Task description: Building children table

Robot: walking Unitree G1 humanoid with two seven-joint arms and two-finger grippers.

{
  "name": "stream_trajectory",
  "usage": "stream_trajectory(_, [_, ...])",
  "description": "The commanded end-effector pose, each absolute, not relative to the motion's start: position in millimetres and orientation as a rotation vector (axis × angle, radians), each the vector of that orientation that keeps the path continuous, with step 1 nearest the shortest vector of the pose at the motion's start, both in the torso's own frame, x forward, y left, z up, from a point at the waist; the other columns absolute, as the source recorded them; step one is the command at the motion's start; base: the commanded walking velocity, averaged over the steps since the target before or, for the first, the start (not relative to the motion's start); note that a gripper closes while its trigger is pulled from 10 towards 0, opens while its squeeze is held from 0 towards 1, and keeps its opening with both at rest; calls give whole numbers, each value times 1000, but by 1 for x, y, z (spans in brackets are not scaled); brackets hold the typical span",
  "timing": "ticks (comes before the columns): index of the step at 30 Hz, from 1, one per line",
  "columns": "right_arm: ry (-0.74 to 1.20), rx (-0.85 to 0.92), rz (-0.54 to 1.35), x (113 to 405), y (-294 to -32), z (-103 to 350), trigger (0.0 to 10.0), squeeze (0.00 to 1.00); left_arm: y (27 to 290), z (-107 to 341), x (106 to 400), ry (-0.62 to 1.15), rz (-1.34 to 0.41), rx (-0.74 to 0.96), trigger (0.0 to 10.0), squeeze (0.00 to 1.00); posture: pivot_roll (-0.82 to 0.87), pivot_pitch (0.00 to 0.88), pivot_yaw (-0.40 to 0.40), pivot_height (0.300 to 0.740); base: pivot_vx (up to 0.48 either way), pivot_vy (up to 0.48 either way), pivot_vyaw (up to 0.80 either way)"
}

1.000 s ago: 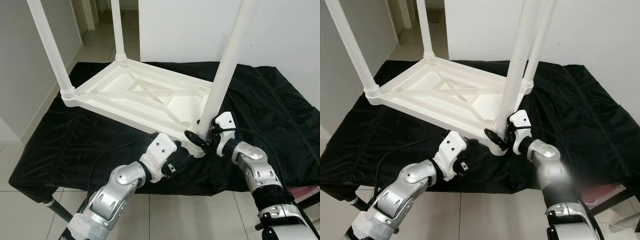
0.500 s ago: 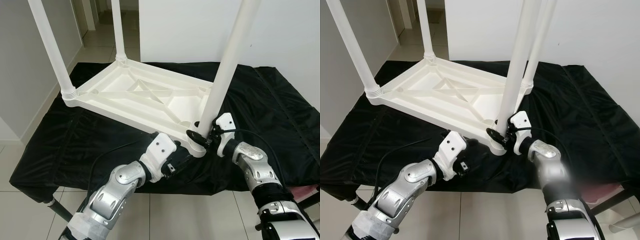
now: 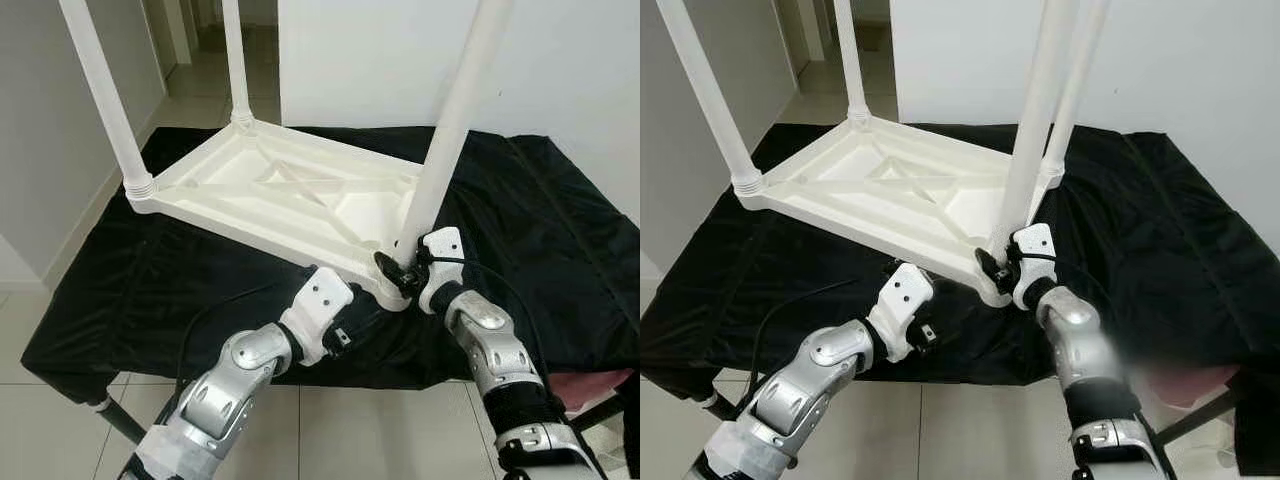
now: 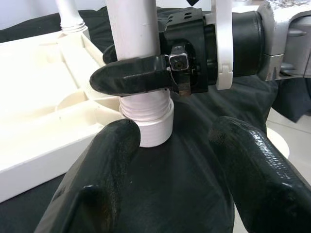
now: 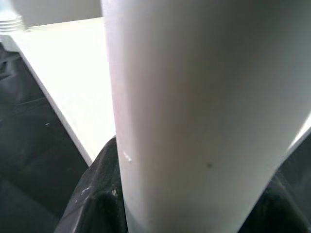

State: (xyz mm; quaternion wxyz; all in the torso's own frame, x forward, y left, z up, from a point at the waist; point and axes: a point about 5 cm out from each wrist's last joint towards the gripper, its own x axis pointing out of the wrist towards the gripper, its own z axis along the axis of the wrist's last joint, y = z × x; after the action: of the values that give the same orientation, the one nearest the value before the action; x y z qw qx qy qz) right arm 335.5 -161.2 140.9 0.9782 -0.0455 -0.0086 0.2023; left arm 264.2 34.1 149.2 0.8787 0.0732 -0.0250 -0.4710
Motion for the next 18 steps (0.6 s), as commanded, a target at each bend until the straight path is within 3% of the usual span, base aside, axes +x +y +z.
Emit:
stream_trajectory(1, [8, -81, 341, 334, -166, 137, 10000, 0, 35, 148, 263, -44, -1020, 156, 10000, 0, -12, 27, 0, 740, 0, 0, 0])
stream_trajectory(4, [19, -73, 285, 332, -164, 135, 10000, 0, 35, 148, 263, -42, -1021, 156, 10000, 0, -10, 30, -5, 740, 0, 0, 0])
stream_trajectory(7, [58, -35, 110, 328, -165, 128, 10000, 0, 34, 147, 262, -40, -1022, 153, 10000, 0, -11, 29, -7, 740, 0, 0, 0])
stream_trajectory(11, [72, -32, 67, 325, -165, 126, 10000, 0, 34, 146, 261, -39, -1022, 153, 10000, 0, -11, 29, -7, 740, 0, 0, 0])
stream_trajectory(13, [77, 8, -45, 318, -157, 120, 10000, 0, 33, 146, 261, -39, -1026, 150, 10000, 0, -12, 22, -10, 740, 0, 0, 0])
stream_trajectory(18, [70, 48, -110, 312, -139, 119, 10000, 0, 31, 146, 261, -42, -1030, 149, 10000, 0, -14, 19, -9, 740, 0, 0, 0])
